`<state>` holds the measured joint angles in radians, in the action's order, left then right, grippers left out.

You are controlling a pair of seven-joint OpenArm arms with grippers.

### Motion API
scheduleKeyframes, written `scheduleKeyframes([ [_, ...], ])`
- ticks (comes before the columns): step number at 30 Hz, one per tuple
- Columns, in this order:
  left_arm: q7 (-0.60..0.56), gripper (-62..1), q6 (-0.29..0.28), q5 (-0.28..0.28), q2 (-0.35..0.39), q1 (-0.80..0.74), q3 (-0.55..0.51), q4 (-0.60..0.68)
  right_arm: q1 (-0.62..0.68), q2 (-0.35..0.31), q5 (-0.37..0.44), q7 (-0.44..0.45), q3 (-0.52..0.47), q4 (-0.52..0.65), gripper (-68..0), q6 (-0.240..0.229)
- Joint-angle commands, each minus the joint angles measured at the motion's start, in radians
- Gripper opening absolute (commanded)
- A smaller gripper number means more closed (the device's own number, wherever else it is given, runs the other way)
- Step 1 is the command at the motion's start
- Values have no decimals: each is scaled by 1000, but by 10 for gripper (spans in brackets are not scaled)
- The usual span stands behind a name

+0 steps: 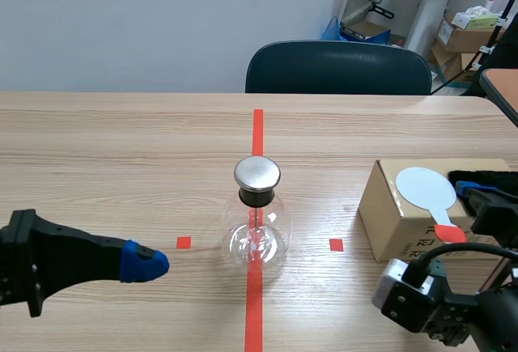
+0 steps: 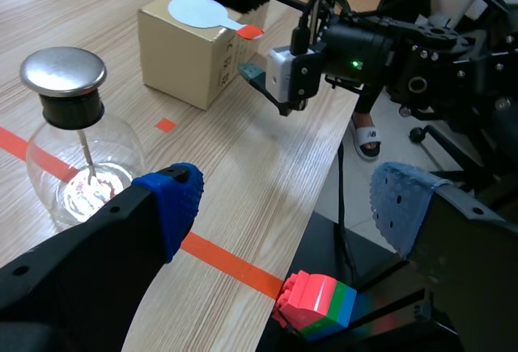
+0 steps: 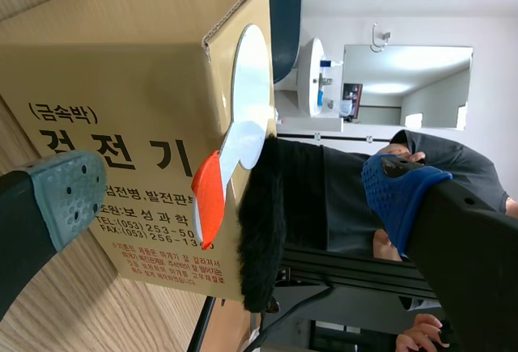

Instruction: Do the electroscope experiment

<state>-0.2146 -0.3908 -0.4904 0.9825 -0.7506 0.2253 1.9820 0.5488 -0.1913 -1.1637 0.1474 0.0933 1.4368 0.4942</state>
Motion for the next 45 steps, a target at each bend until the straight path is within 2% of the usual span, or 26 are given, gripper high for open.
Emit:
scheduleKeyframes([
  [1, -19, -157, -4, -10, 0, -3, 0, 24, -3, -11, -3, -8, -2, 7, 4, 14],
  [7, -30, -157, -5, -11, 0, -2, -1, 24, -3, -11, -19, -17, -2, 7, 1, 14],
  [13, -66, -157, -5, -14, -1, -3, -1, 24, -3, -11, -31, -41, -3, 7, -159, 14],
  [20, -50, -157, -5, -14, -1, -3, -1, 24, -3, -11, -43, -41, -3, 7, -274, 14],
  [28, -20, -157, -5, -14, -1, -3, -1, 24, -3, -11, -49, -41, -16, 7, -466, 14],
  [34, -19, -157, -5, -14, -1, -3, -1, 24, -3, -11, -50, -41, -16, 7, -554, 14],
  [39, -14, -157, -5, -15, -1, -3, -1, 24, -3, -11, -61, -45, -16, 7, -671, 14],
  [45, -14, -157, -1, -22, -1, -3, -1, 24, -3, -11, -64, -45, -16, 7, -668, 14],
])
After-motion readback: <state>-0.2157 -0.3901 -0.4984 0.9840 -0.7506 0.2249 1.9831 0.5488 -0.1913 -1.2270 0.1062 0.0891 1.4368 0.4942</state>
